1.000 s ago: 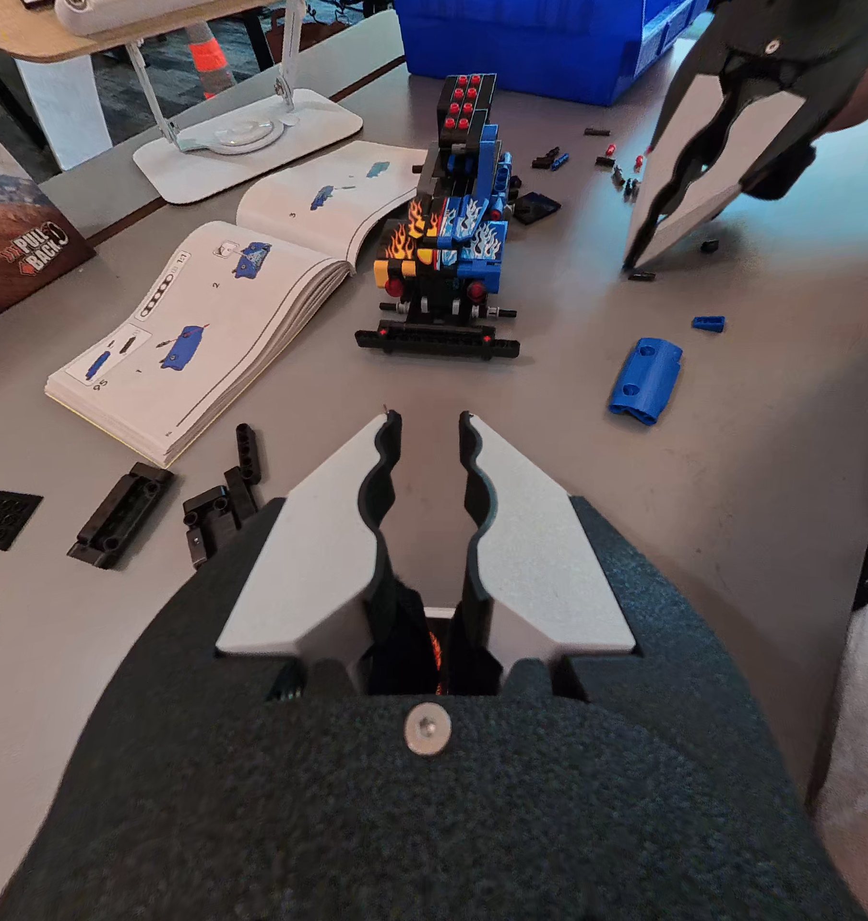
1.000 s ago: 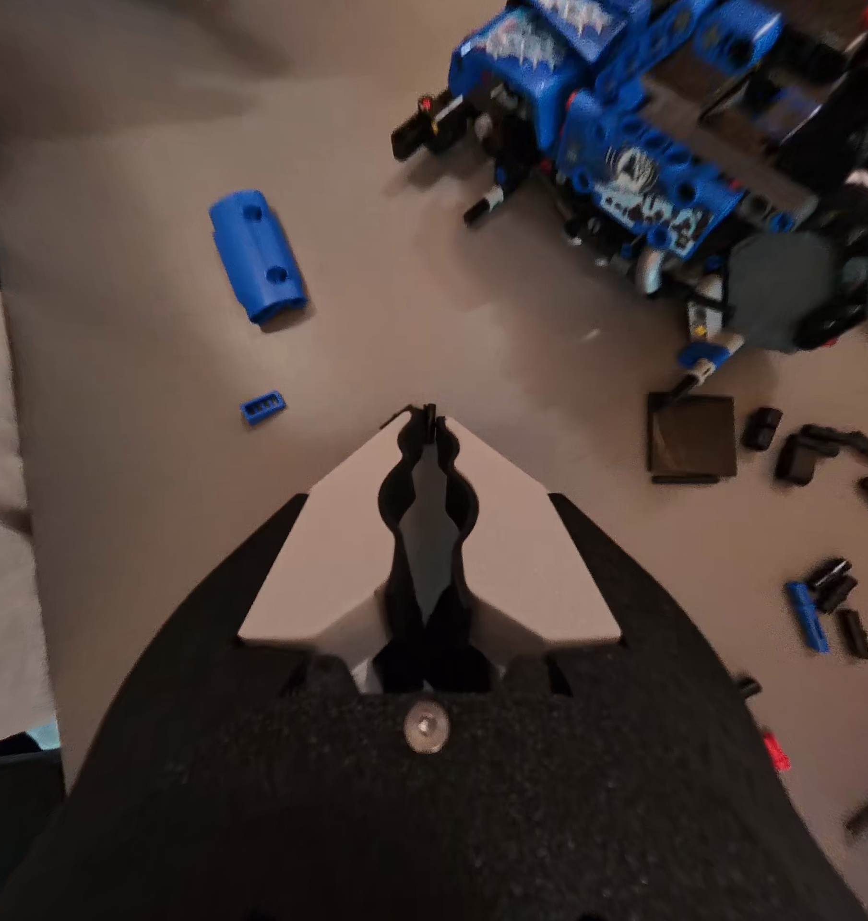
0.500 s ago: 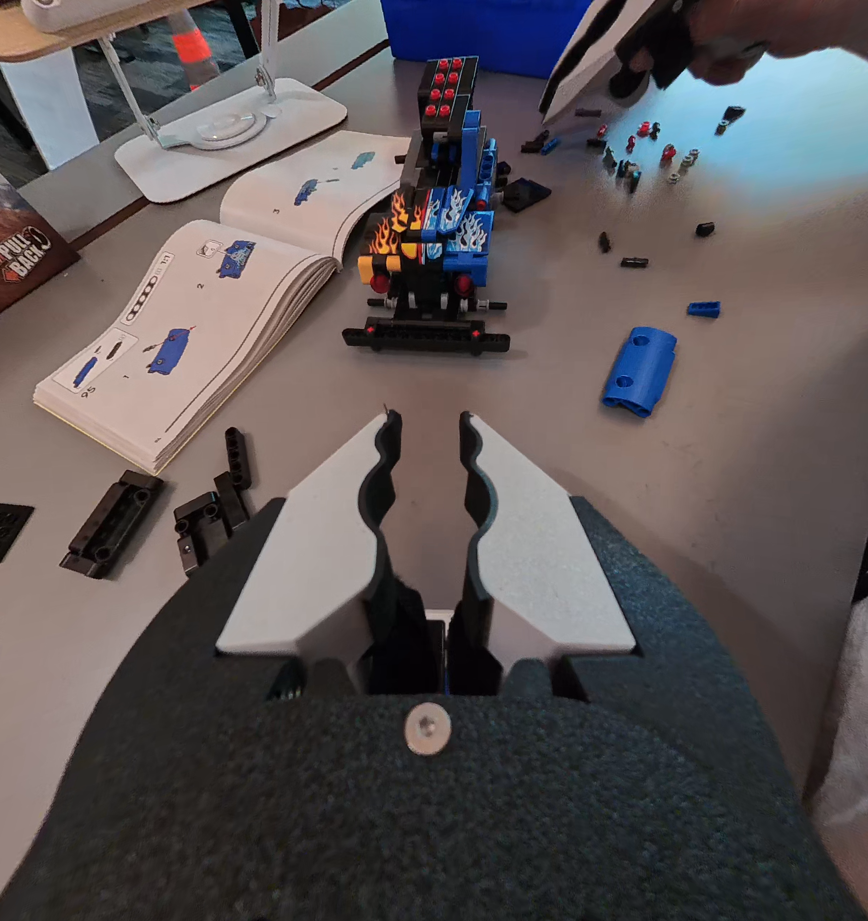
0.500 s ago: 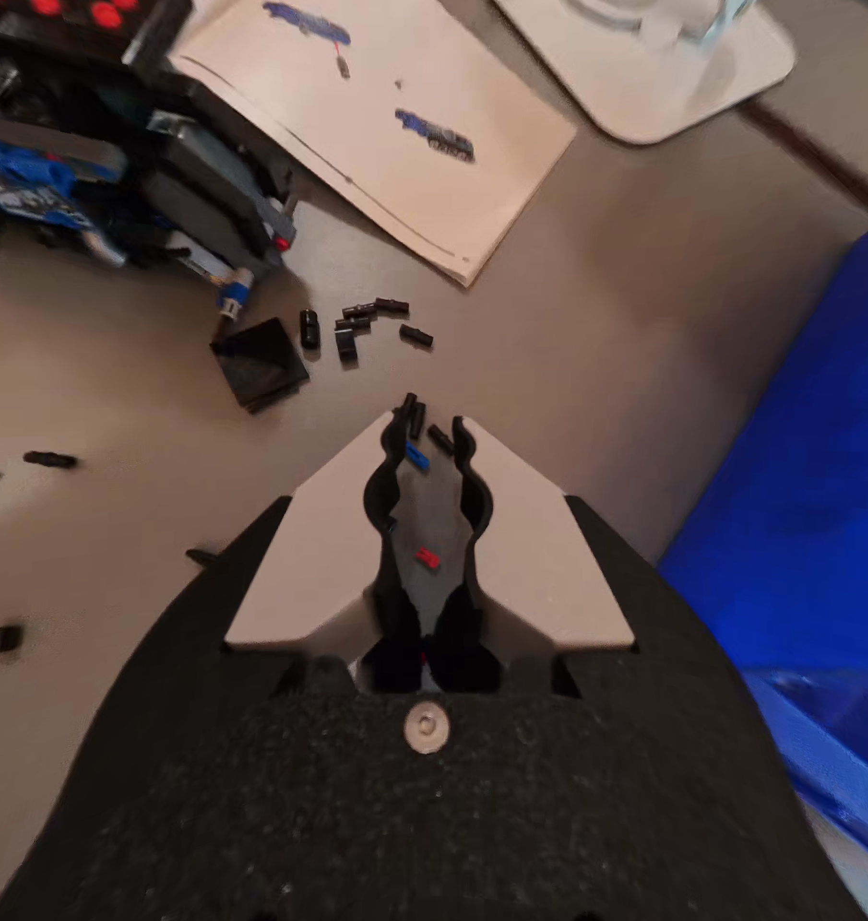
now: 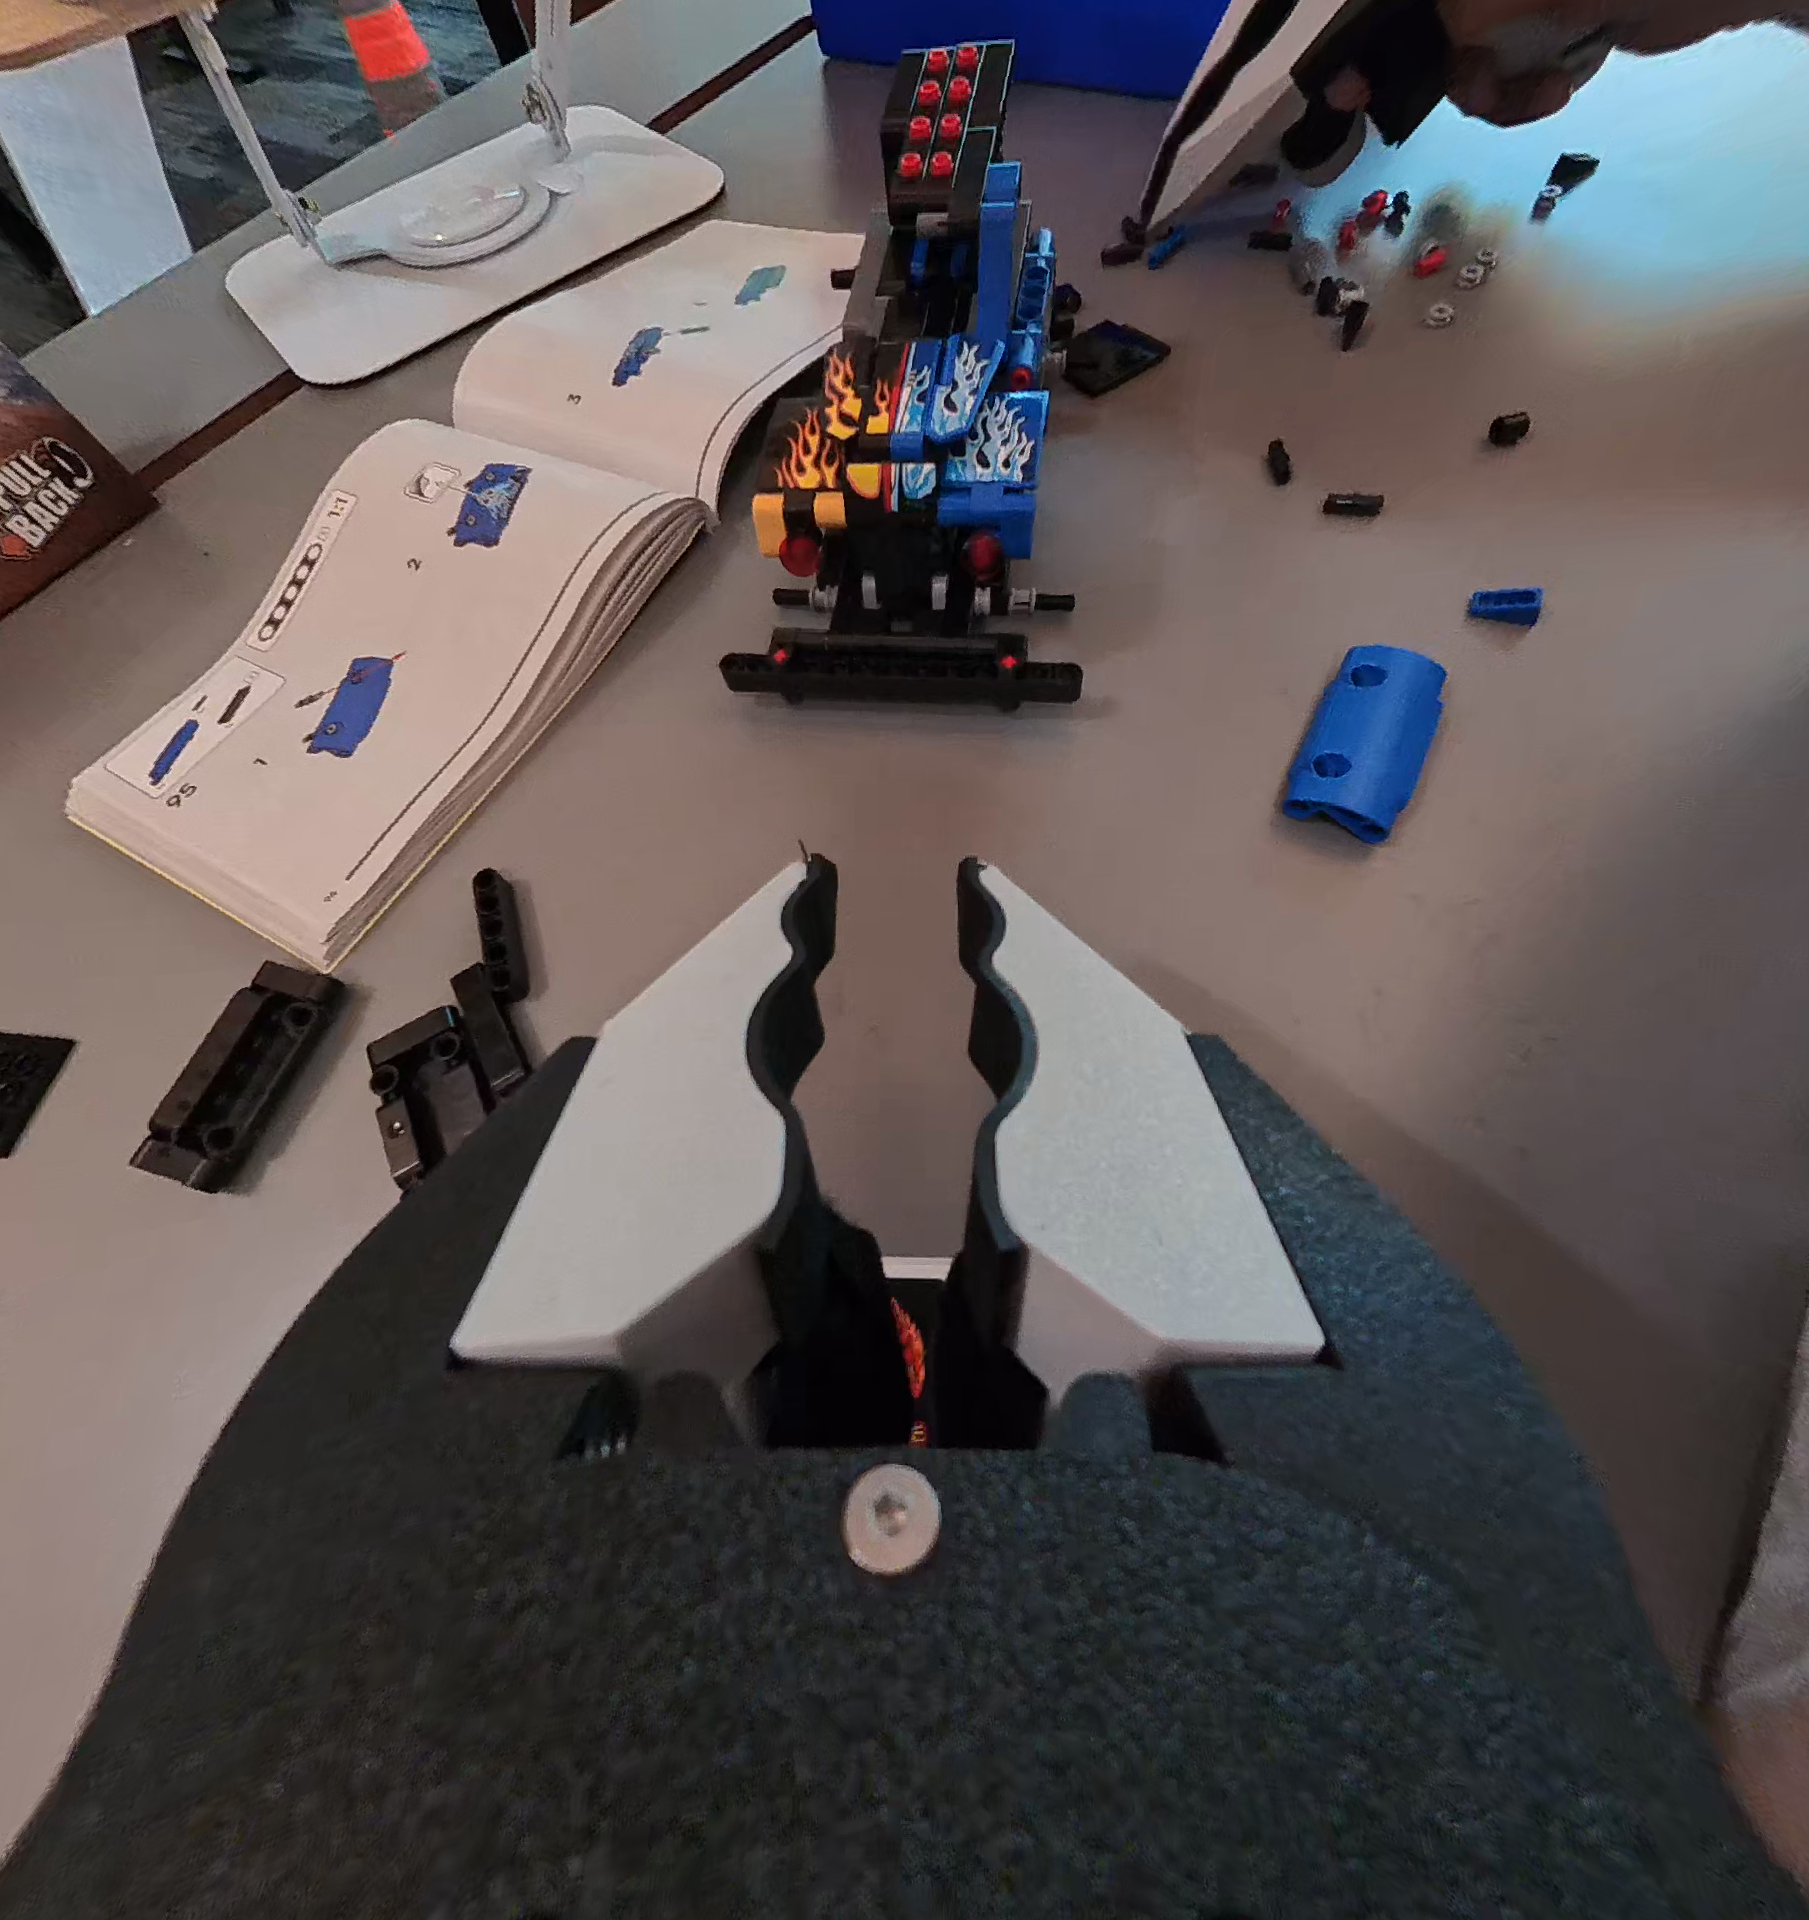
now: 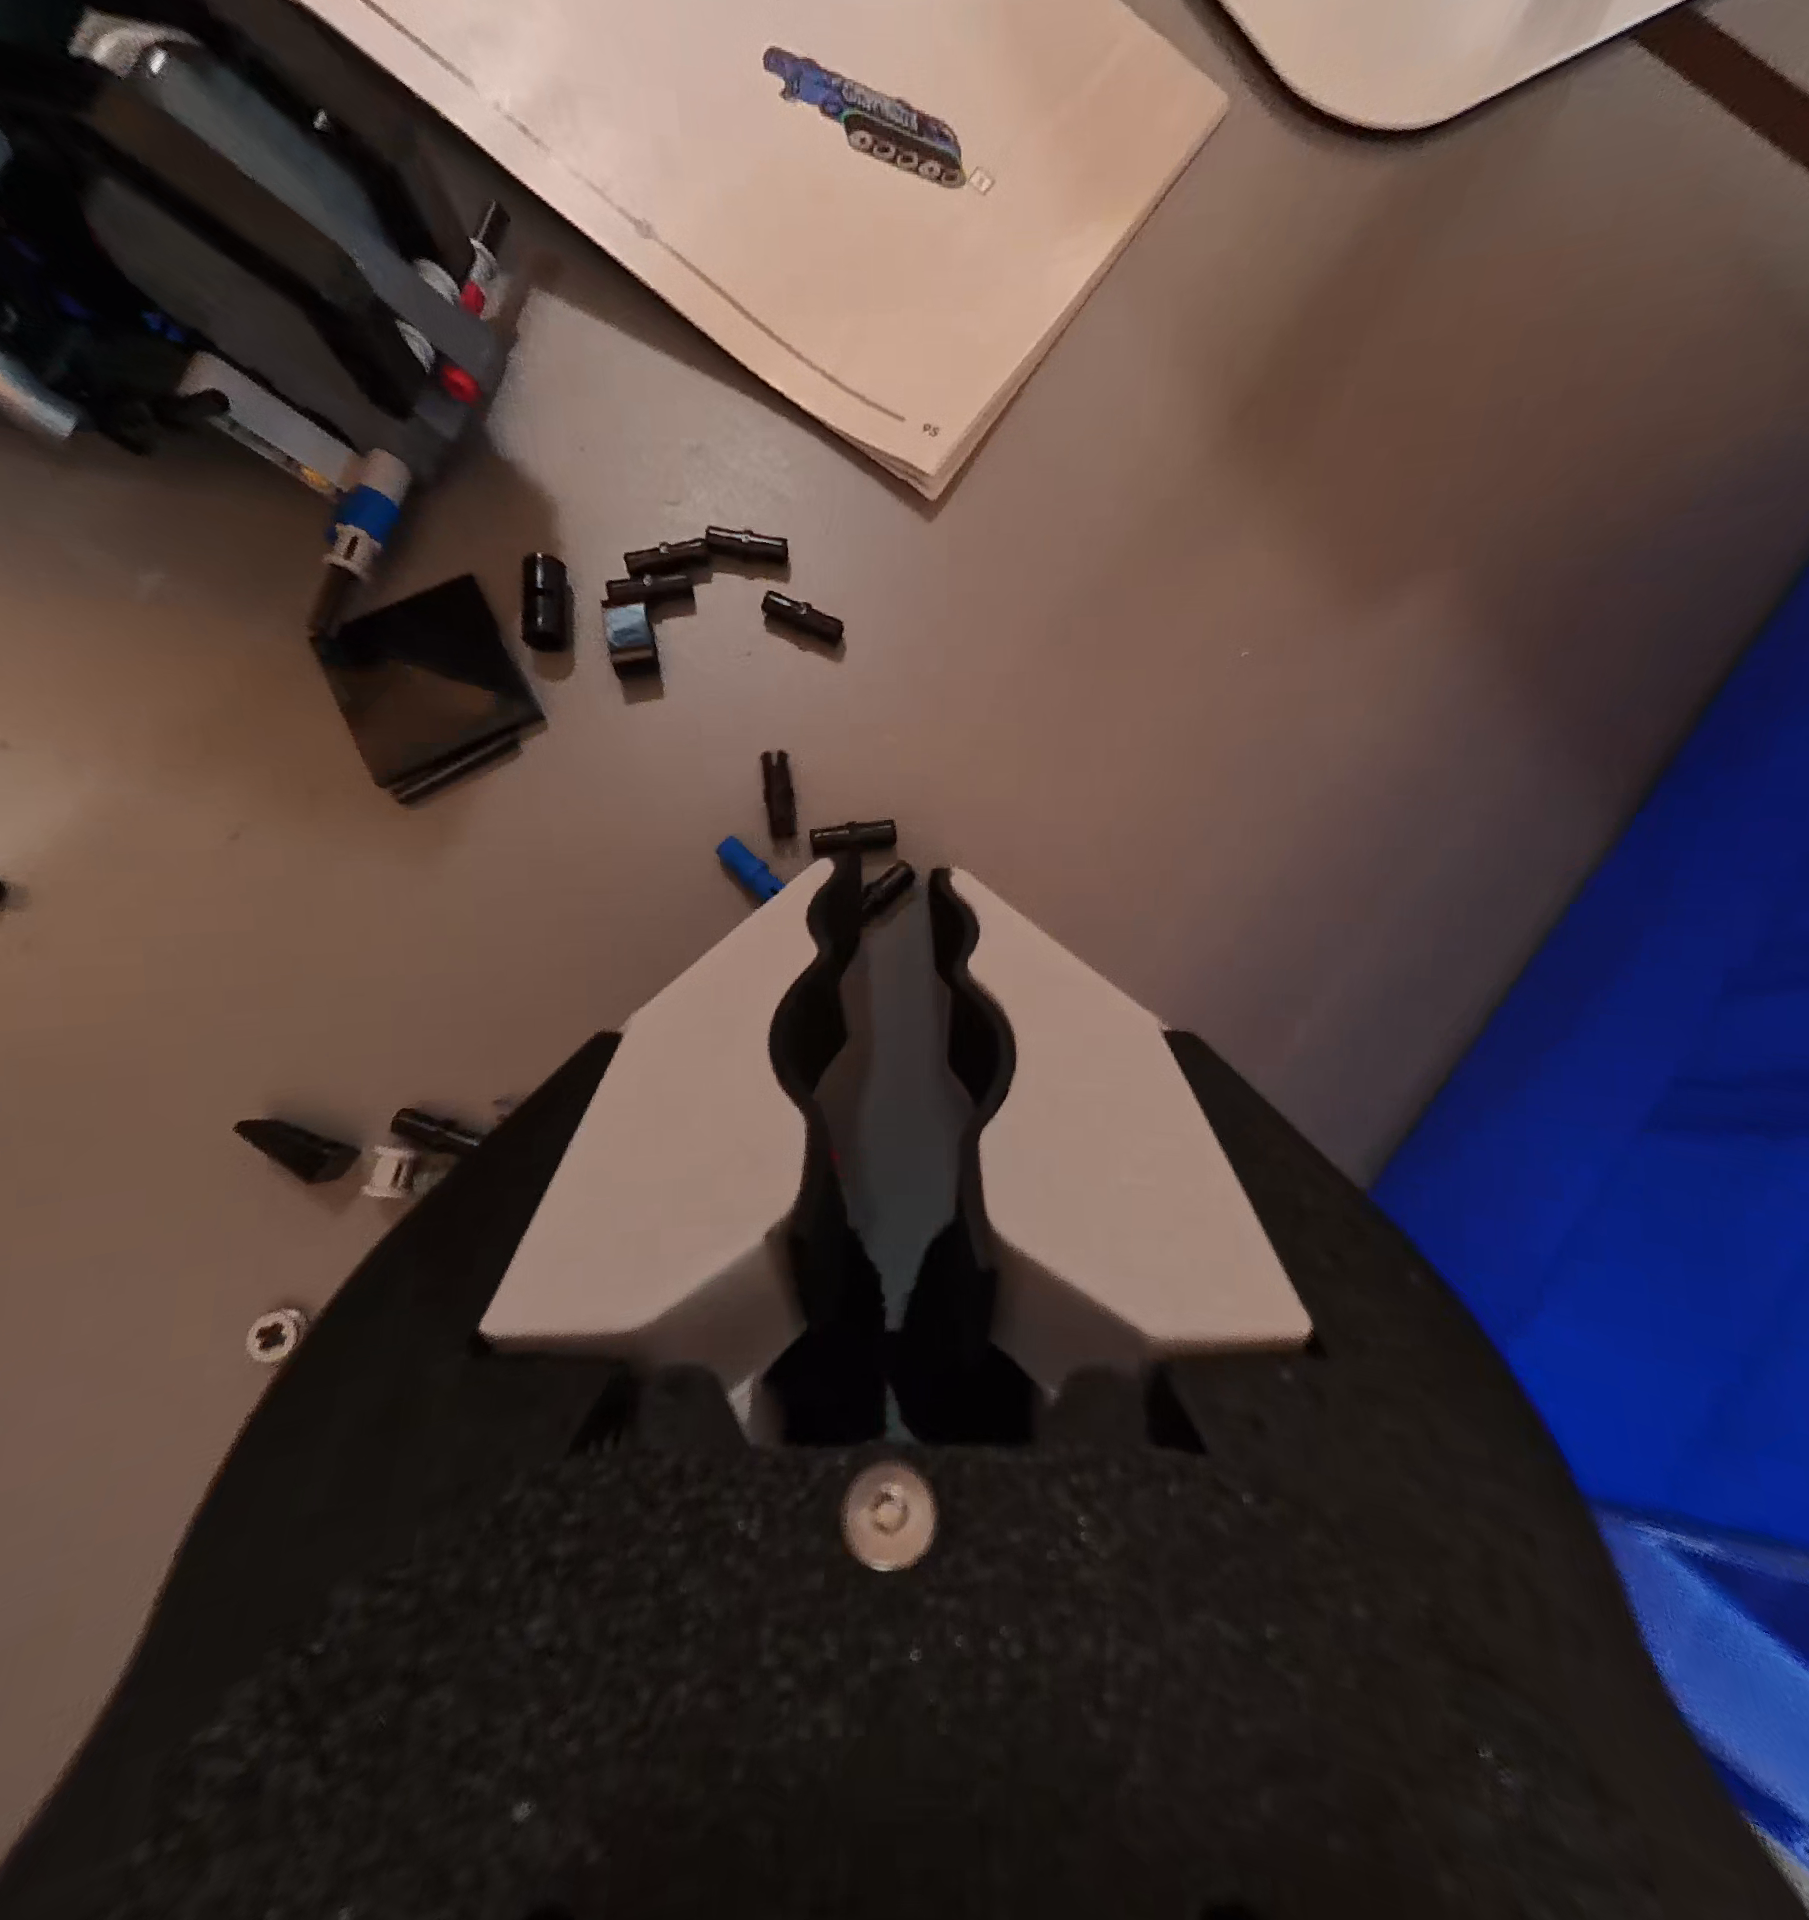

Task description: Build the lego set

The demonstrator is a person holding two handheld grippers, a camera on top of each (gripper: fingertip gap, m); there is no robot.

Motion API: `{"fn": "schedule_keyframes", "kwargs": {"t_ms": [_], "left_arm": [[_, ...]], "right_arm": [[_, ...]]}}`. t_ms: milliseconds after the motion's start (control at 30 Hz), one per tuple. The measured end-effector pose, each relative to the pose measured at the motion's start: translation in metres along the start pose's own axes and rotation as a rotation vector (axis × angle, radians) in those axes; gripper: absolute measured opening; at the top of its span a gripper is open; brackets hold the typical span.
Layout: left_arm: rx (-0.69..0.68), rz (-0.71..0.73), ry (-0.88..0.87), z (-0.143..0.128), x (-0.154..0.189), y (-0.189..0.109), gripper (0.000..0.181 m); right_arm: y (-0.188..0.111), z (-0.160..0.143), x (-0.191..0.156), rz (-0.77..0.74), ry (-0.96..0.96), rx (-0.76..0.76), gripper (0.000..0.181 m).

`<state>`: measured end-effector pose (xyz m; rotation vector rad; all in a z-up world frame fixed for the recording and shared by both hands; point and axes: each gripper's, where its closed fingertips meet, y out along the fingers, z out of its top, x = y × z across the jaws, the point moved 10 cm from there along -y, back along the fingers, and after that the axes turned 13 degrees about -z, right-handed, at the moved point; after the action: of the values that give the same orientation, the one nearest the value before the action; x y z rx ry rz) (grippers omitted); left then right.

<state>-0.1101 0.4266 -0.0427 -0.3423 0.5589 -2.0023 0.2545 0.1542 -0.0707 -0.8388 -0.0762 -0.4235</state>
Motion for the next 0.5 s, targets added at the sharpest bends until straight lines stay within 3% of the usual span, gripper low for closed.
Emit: {"fn": "schedule_keyframes", "kwargs": {"t_ms": [300, 400, 500], "left_arm": [[-0.001, -0.009, -0.001, -0.001, 0.003, 0.002, 0.022], [-0.006, -0.006, 0.004, 0.001, 0.003, 0.000, 0.022], [0.004, -0.014, 0.003, 0.001, 0.003, 0.000, 0.022]], "right_arm": [[-0.009, 0.003, -0.001, 0.022, -0.001, 0.016, 0.005], [-0.041, 0.027, -0.041, 0.209, -0.085, 0.154, 0.004], [-0.054, 0.024, -0.103, 0.432, -0.264, 0.114, 0.004]]}}
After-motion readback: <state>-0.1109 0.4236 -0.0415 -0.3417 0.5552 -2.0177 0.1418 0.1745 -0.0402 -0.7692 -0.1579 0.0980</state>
